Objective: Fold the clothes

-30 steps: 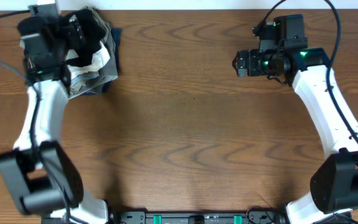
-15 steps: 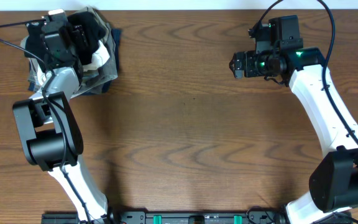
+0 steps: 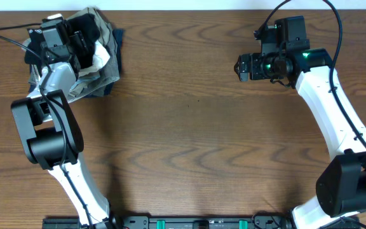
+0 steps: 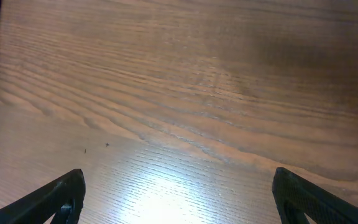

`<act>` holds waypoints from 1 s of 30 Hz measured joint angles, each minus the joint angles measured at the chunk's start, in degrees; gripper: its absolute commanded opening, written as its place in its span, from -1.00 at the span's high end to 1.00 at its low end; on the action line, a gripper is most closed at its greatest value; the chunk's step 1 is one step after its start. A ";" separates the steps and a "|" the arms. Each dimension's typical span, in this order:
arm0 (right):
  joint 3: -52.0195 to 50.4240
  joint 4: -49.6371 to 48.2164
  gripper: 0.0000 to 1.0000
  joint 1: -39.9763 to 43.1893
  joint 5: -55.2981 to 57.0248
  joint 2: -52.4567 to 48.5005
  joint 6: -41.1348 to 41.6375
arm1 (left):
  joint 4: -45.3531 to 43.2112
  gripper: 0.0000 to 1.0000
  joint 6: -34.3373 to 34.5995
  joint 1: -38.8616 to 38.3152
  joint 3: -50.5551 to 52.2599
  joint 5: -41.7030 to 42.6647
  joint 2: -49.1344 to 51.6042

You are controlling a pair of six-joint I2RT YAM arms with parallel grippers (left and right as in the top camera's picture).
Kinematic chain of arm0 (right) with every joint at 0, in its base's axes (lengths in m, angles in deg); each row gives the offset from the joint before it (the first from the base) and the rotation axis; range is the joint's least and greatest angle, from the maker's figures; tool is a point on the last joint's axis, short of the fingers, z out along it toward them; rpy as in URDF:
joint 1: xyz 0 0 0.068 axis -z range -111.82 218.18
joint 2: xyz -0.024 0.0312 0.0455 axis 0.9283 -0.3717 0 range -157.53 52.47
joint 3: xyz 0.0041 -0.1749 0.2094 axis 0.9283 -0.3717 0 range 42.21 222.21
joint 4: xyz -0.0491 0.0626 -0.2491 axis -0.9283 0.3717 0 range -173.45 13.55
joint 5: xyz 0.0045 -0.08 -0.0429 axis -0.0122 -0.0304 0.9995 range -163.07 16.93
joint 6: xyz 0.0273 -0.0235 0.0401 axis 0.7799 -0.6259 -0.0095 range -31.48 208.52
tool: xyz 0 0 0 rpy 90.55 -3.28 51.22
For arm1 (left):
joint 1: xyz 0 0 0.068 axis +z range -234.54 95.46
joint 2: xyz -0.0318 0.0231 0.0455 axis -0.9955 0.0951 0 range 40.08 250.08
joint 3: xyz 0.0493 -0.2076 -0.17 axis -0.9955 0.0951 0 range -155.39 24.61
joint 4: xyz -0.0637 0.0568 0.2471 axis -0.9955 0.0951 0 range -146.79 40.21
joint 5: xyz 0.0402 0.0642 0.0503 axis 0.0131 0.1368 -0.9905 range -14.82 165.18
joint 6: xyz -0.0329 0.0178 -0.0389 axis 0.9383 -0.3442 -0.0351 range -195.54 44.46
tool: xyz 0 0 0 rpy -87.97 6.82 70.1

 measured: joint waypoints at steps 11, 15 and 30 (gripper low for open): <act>0.00 -0.04 -0.96 0.00 0.00 0.00 0.00 | 6.32 -0.73 0.76 0.17 0.50 0.46 -3.48; -0.02 -1.57 -0.99 0.00 0.00 0.00 -0.04 | 11.39 -0.96 0.85 0.35 2.93 0.48 -8.48; -0.04 -14.23 -0.99 0.00 0.07 1.36 -2.62 | 19.58 -0.96 1.84 0.59 4.76 0.39 -30.62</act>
